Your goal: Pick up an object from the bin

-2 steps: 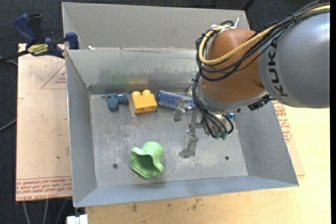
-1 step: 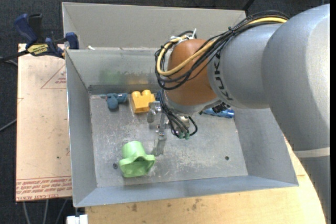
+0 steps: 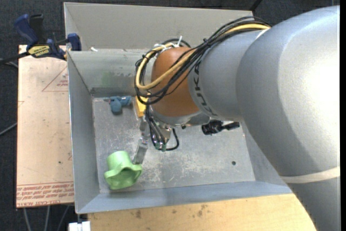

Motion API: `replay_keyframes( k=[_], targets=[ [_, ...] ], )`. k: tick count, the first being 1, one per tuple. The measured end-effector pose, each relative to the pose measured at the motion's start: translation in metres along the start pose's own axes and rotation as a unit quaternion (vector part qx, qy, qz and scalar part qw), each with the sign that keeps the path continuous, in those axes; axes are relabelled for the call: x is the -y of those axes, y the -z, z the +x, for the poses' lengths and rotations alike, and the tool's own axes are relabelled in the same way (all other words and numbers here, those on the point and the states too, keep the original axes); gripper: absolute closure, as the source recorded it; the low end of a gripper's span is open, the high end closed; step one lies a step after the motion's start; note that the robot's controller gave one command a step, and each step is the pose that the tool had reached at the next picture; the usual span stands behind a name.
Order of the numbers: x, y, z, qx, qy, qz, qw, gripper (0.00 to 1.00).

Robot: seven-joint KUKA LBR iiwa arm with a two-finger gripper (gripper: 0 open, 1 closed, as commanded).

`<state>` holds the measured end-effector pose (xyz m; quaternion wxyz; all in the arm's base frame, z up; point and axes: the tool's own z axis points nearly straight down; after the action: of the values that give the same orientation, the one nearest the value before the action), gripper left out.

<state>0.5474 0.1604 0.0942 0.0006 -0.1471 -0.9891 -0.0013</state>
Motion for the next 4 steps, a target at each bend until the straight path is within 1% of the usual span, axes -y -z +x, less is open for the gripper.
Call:
replay_keyframes(
  k=[1, 2, 3, 4],
  targets=[
    [-0.022, -0.025, 0.008, 0.0006, 0.239, 0.001, 0.9711, 0.0],
    [-0.031, -0.024, 0.008, 0.0016, 0.592, 0.0, 0.8056, 0.0],
    [-0.068, -0.025, 0.062, -0.0001, 0.805, 0.0, 0.5935, 0.0],
    [-0.067, -0.025, 0.061, -0.0003, 0.804, 0.0, 0.5946, 1.0]
  ],
)
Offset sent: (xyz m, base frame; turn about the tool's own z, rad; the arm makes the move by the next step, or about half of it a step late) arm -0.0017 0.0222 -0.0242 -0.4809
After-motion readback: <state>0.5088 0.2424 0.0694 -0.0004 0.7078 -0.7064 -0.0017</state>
